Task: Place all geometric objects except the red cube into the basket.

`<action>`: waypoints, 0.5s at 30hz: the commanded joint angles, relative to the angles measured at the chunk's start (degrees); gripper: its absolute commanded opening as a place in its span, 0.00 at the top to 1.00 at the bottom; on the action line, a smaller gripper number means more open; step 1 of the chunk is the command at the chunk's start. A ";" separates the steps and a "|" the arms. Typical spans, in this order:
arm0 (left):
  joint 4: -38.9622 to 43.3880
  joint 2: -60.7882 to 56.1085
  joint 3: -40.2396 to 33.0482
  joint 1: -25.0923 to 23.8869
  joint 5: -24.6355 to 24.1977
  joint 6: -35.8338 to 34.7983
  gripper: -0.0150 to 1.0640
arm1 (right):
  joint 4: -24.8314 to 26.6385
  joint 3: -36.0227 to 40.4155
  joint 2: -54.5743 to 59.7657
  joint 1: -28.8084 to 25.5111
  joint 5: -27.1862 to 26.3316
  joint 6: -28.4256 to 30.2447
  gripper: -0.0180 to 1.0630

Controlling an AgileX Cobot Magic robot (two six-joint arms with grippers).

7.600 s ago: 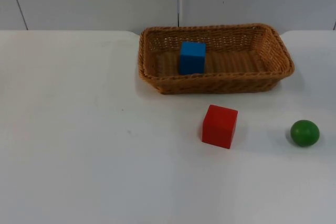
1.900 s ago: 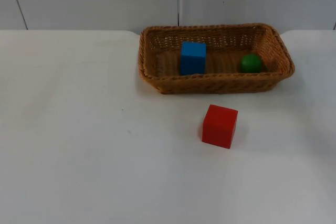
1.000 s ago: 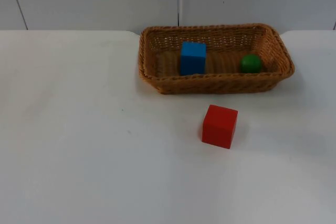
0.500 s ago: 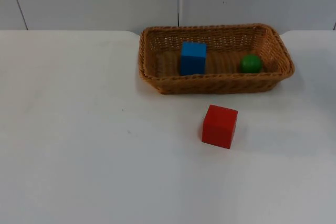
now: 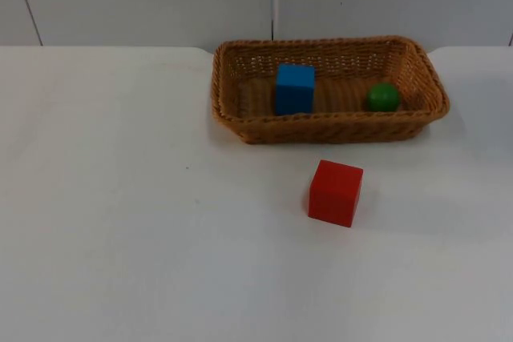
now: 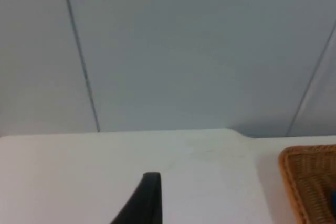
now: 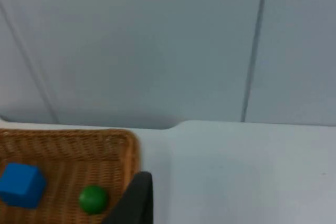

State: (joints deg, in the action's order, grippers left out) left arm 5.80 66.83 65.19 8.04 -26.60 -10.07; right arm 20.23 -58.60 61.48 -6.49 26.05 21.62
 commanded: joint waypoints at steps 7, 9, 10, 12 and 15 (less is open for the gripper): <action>7.27 -2.34 -0.27 -0.02 -3.88 -4.92 0.01 | -4.14 0.37 -0.56 1.93 3.26 -4.55 0.01; 10.04 -6.10 -1.74 -0.02 -2.06 -7.93 0.01 | -9.73 0.37 -3.52 3.75 4.85 -8.43 0.01; 10.04 -6.10 -1.74 -0.02 -2.06 -7.93 0.01 | -9.73 0.37 -3.52 3.75 4.85 -8.43 0.01; 12.42 -11.59 -3.28 -0.02 -2.64 -8.91 0.01 | -16.12 0.37 -9.82 6.34 6.97 -14.08 0.01; 14.78 -18.01 -5.76 -0.02 -2.64 -8.91 0.01 | -19.90 0.37 -15.74 7.30 9.69 -18.32 0.01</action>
State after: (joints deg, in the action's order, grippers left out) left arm 18.69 52.02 60.42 8.04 -29.35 -17.98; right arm 3.45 -58.13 49.35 0.22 34.10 6.41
